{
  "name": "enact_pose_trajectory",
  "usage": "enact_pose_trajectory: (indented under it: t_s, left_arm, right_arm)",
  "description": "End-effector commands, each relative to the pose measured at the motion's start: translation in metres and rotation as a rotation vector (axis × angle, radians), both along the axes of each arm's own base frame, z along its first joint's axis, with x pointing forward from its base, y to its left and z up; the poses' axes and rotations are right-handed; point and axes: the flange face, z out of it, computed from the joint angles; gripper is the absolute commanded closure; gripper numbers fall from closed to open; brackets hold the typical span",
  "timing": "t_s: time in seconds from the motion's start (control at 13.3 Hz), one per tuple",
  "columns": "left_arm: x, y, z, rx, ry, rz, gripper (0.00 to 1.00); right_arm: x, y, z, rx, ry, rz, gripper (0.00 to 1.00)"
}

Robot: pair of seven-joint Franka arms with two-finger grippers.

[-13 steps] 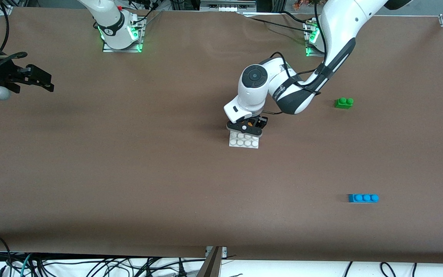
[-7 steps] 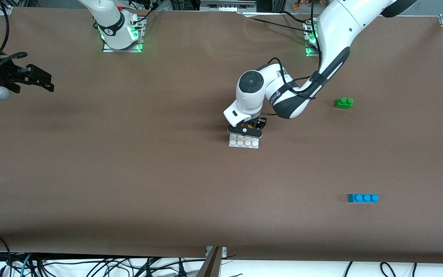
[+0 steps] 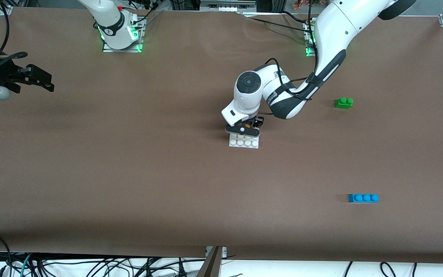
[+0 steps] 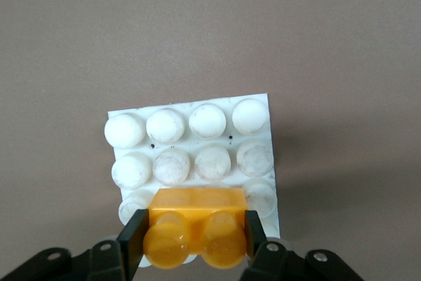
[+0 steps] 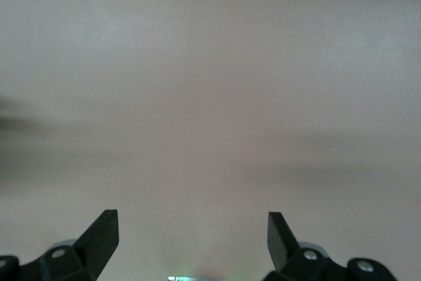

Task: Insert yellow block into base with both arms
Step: 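Lower the yellow brick onto the plate studs with the left gripper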

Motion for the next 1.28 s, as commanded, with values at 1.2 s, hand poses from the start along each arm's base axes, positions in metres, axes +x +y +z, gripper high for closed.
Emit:
enact_pose_trajectory:
  t_s: [1.2]
  left_arm:
    - [0.000, -0.006, -0.013, -0.006, -0.010, -0.017, 0.76]
  right_arm:
    - [-0.001, 0.001, 0.008, 0.016, 0.001, 0.004, 0.00]
